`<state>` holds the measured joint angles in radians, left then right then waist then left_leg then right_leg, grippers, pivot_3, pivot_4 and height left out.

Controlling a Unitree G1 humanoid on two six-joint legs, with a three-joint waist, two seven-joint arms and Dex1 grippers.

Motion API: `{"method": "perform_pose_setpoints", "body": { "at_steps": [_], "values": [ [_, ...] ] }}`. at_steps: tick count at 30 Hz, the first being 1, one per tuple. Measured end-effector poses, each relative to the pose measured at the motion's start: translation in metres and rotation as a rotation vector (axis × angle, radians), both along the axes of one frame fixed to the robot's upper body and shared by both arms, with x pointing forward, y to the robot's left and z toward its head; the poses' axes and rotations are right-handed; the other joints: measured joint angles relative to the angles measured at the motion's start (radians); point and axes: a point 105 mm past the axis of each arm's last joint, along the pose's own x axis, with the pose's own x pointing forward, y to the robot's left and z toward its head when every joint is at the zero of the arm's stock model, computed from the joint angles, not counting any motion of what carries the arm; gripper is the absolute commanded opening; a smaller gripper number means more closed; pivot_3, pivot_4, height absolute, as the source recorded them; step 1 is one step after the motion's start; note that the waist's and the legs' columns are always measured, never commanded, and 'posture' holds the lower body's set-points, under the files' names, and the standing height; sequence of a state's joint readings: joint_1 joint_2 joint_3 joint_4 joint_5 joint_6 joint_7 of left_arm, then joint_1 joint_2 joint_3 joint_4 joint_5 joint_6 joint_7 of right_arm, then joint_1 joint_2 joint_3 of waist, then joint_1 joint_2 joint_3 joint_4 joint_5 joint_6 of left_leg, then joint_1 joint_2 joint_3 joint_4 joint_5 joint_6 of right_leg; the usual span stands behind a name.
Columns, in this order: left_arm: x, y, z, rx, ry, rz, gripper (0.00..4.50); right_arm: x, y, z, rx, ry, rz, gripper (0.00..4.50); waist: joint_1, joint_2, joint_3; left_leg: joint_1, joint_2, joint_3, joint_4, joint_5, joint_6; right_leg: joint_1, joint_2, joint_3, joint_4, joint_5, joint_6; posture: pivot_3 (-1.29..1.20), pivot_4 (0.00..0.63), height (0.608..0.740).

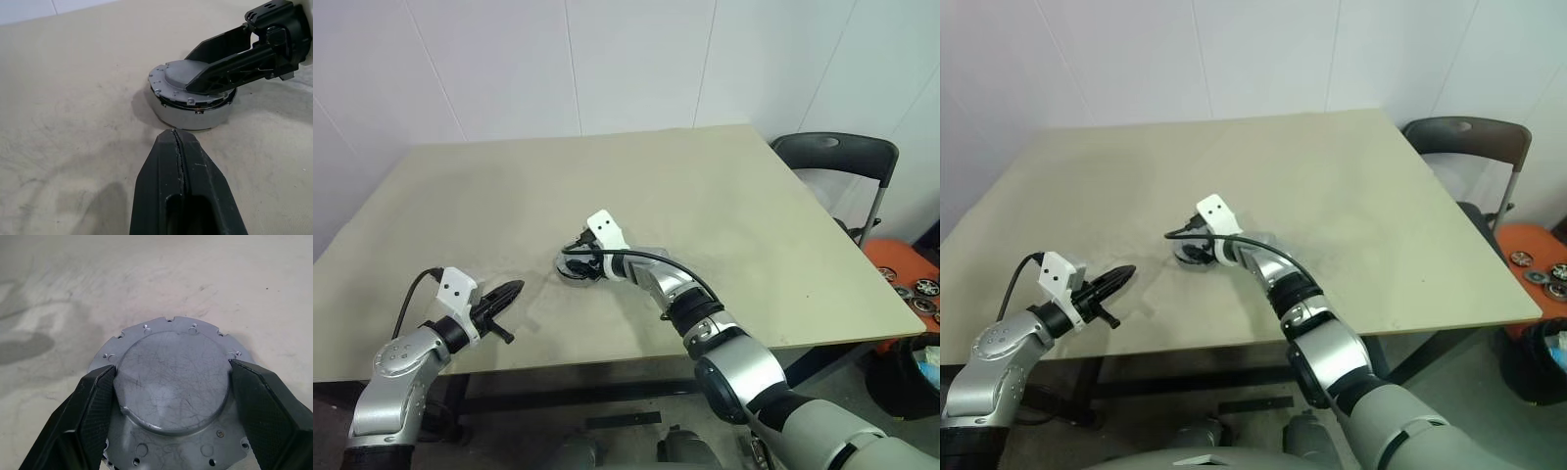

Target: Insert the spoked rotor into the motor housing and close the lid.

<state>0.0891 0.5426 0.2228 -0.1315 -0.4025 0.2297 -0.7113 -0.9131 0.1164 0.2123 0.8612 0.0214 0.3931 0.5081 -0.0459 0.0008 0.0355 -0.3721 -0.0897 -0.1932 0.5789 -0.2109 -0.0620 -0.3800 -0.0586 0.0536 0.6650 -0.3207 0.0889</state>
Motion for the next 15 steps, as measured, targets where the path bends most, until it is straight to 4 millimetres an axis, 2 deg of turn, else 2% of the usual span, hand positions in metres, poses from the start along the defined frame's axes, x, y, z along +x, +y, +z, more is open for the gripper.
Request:
{"method": "perform_pose_setpoints", "body": {
  "at_steps": [15],
  "values": [
    [0.001, 0.0015, -0.0024, 0.009, 0.001, 0.003, 0.0, -0.0059, 0.0072, -0.0003, -0.083, -0.067, 0.093, 3.27, -0.023, 0.0, 0.0, 0.0, 0.0, 0.0, 0.0, 0.0, 0.0, 0.0, 0.0, 0.0, 0.0, 0.0, 0.0, 0.0, 0.0, 0.74]
  ]
}}
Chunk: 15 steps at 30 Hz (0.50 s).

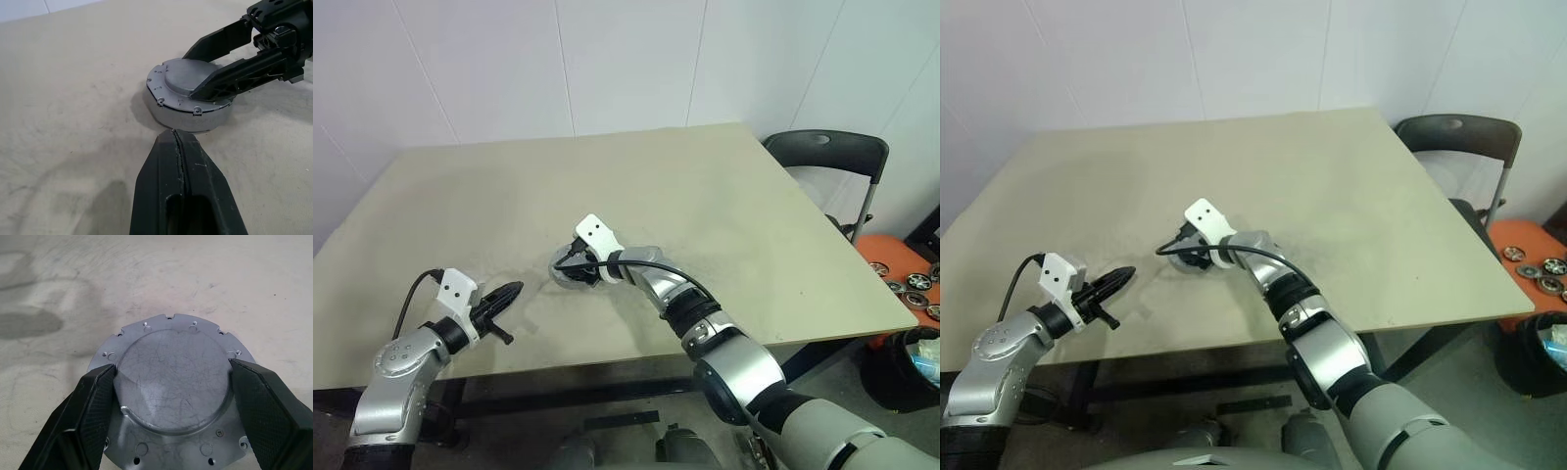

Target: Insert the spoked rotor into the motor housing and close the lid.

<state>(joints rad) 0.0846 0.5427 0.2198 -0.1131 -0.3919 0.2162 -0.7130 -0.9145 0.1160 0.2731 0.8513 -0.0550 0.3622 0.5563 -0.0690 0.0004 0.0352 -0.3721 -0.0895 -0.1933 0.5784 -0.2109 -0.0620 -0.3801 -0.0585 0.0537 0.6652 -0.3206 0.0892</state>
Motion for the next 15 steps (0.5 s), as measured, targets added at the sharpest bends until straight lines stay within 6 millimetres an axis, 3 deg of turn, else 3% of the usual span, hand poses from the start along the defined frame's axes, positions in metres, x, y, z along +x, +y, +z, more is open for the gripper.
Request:
{"method": "perform_pose_setpoints", "body": {
  "at_steps": [15],
  "values": [
    [0.0029, -0.0056, 0.0062, 0.002, -0.006, -0.009, 0.0, 0.0057, -0.0071, -0.0054, -0.064, 0.057, -0.055, 3.27, 0.022, 0.001, 0.0, 0.016, 0.0, 0.0, 0.0, 0.0, 0.0, 0.015, 0.0, 0.0, 0.0, -0.003, -0.004, 0.0, 0.0, 0.74]
  ]
}}
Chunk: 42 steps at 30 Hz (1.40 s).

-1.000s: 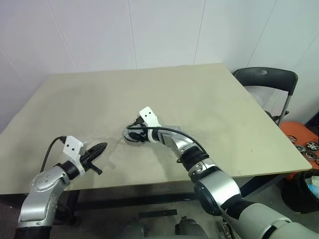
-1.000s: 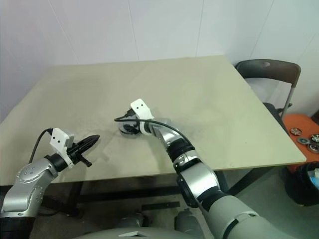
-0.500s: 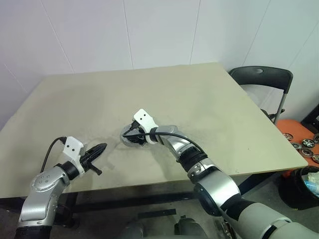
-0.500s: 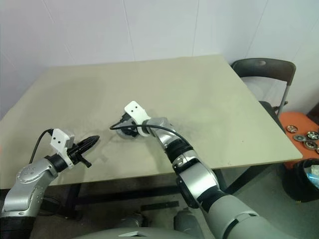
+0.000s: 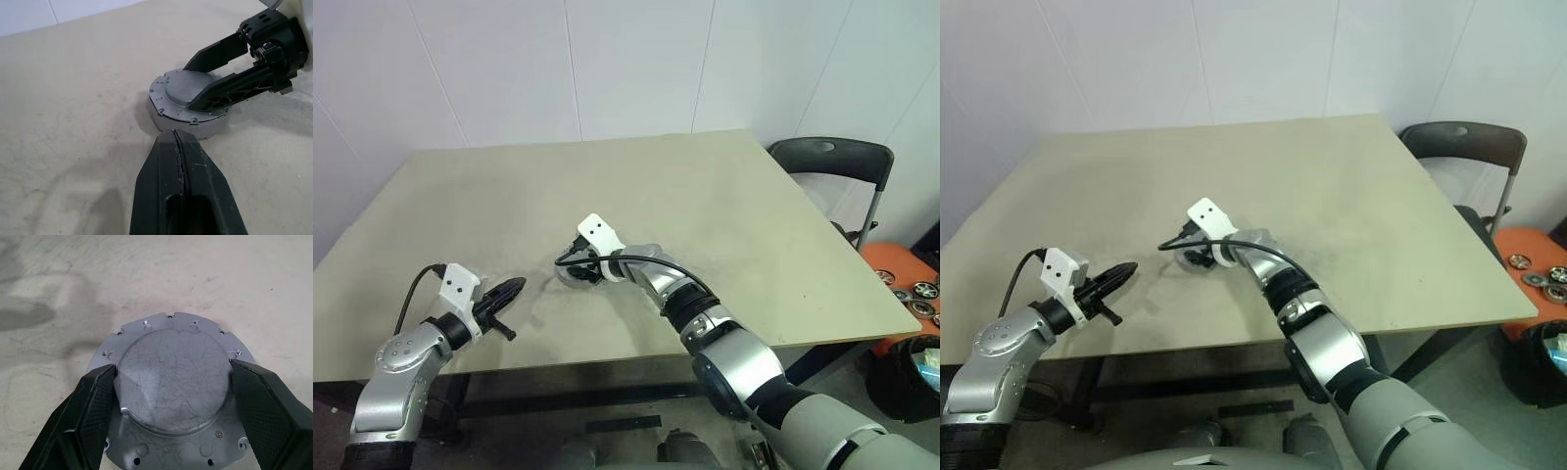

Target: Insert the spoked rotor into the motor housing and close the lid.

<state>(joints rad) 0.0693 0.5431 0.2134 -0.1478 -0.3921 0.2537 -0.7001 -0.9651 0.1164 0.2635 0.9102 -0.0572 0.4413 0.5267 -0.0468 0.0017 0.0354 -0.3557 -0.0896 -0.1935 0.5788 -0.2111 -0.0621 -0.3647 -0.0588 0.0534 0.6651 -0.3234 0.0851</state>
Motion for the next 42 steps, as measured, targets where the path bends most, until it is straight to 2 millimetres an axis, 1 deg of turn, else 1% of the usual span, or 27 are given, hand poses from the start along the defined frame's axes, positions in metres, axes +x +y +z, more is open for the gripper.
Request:
{"method": "perform_pose_setpoints", "body": {
  "at_steps": [11, 17, 25, 31, 33, 36, 42],
  "values": [
    [-0.0001, 0.0033, -0.0073, 0.001, 0.013, -0.013, 0.0, -0.0029, -0.0005, 0.0024, -0.014, 0.02, 0.044, 3.27, 0.002, -0.001, -0.001, -0.001, -0.001, 0.001, -0.003, -0.001, 0.0, -0.002, -0.001, 0.001, -0.002, 0.0, 0.003, 0.0, 0.0, 0.74],
    [0.0004, 0.0021, -0.0061, 0.004, 0.007, -0.009, 0.0, -0.0053, -0.0005, 0.0031, -0.009, 0.04, 0.063, 3.27, 0.001, -0.001, -0.001, -0.001, -0.001, 0.001, -0.003, -0.004, 0.0, -0.002, -0.002, 0.001, -0.002, -0.001, 0.005, 0.0, 0.0, 0.74],
    [0.0004, -0.005, -0.0005, 0.008, 0.004, -0.021, 0.0, -0.0091, -0.0007, 0.0048, 0.015, 0.106, 0.078, 3.27, 0.0, -0.002, -0.003, -0.001, 0.0, 0.001, -0.003, -0.006, 0.0, -0.002, -0.002, 0.001, -0.002, -0.002, 0.005, 0.0, 0.0, 0.74],
    [0.0001, -0.0055, -0.0008, 0.008, 0.011, -0.022, 0.0, -0.0088, -0.0013, 0.0017, -0.011, 0.073, 0.085, 3.27, -0.001, -0.002, -0.005, 0.0, 0.0, 0.002, -0.003, -0.006, 0.0, -0.001, -0.001, 0.001, -0.002, -0.002, 0.005, 0.0, 0.0, 0.74],
    [0.0001, -0.0055, -0.0008, 0.008, 0.011, -0.022, 0.0, -0.0079, -0.0007, 0.0009, -0.007, 0.058, 0.072, 3.27, -0.002, -0.001, -0.006, 0.001, 0.0, 0.002, -0.003, -0.006, 0.0, -0.001, -0.001, 0.001, -0.001, -0.002, 0.004, 0.0, 0.0, 0.74],
    [0.0002, -0.006, -0.0011, 0.008, 0.011, -0.026, 0.0, -0.0057, -0.0011, -0.0003, 0.033, 0.081, 0.025, 3.27, 0.0, 0.0, -0.006, 0.001, 0.001, 0.0, -0.001, -0.006, -0.001, 0.0, 0.001, 0.001, 0.0, -0.004, 0.001, 0.0, 0.0, 0.74],
    [0.0001, -0.0055, -0.0053, 0.007, 0.021, -0.029, 0.0, -0.001, -0.0035, -0.0008, 0.091, 0.081, -0.018, 3.27, 0.003, 0.0, -0.005, 0.001, 0.001, 0.0, 0.0, -0.006, -0.001, 0.0, 0.001, 0.001, 0.0, -0.004, 0.001, 0.0, 0.0, 0.74]
  ]
}}
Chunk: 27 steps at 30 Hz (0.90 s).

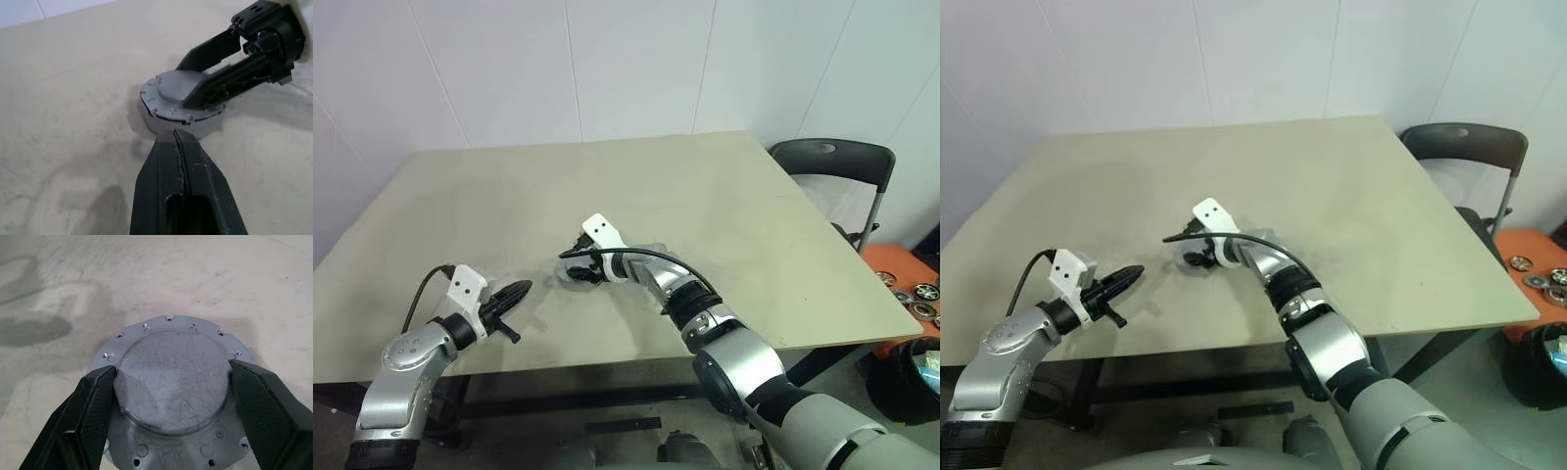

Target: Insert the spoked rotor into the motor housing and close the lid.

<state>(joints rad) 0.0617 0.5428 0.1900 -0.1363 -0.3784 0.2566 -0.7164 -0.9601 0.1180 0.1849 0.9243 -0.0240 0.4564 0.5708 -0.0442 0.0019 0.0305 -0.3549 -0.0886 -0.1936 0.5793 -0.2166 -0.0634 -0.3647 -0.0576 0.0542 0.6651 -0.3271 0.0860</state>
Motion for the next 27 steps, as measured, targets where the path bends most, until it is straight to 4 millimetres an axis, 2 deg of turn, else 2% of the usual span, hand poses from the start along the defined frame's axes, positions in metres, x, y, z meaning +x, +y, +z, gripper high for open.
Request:
{"method": "perform_pose_setpoints", "body": {
  "at_steps": [27],
  "values": [
    [0.002, 0.002, -0.006, 0.01, 0.004, -0.011, 0.0, 0.011, -0.007, -0.005, 0.005, -0.053, -0.12, 3.27, 0.029, 0.004, 0.003, 0.0, 0.0, -0.002, 0.0, 0.0, -0.001, 0.001, -0.001, -0.002, 0.001, 0.0, 0.0, 0.0, 0.0, 0.74]
  ]
}}
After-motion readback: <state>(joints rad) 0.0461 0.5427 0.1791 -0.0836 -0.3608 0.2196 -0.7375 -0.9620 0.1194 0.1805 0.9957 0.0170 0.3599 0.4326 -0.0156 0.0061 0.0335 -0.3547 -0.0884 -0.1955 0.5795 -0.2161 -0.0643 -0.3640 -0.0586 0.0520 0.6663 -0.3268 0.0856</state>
